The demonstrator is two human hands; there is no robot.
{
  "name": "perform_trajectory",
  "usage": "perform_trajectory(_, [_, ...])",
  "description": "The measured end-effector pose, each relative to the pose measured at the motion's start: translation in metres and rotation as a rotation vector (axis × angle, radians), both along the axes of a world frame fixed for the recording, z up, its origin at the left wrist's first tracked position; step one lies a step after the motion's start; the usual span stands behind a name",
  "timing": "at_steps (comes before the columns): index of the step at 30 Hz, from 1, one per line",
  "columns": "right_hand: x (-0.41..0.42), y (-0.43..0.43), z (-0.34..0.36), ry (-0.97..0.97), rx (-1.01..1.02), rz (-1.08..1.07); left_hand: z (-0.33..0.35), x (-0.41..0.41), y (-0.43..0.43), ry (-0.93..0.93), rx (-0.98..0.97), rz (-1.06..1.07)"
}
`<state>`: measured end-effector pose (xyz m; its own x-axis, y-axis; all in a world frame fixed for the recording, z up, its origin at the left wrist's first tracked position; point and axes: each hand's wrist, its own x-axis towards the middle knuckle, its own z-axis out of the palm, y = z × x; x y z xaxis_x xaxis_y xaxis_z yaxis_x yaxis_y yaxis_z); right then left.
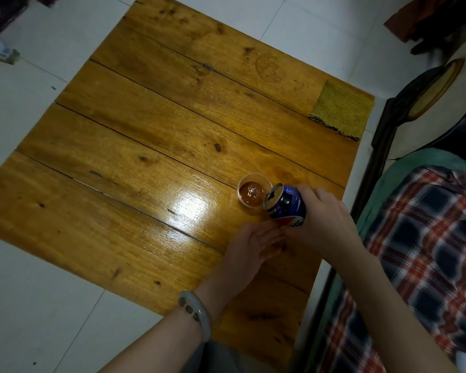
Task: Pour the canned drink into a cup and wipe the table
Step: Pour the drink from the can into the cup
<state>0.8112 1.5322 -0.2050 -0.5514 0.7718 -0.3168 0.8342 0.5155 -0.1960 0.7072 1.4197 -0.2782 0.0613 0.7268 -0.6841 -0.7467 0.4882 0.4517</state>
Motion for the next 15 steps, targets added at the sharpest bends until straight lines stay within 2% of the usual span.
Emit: perform_trajectory(15, [-0.0008,-0.0001,0.0013,-0.023,-0.004,0.004,0.0012,0.0013,-0.0005,-0.008,0.0,0.01])
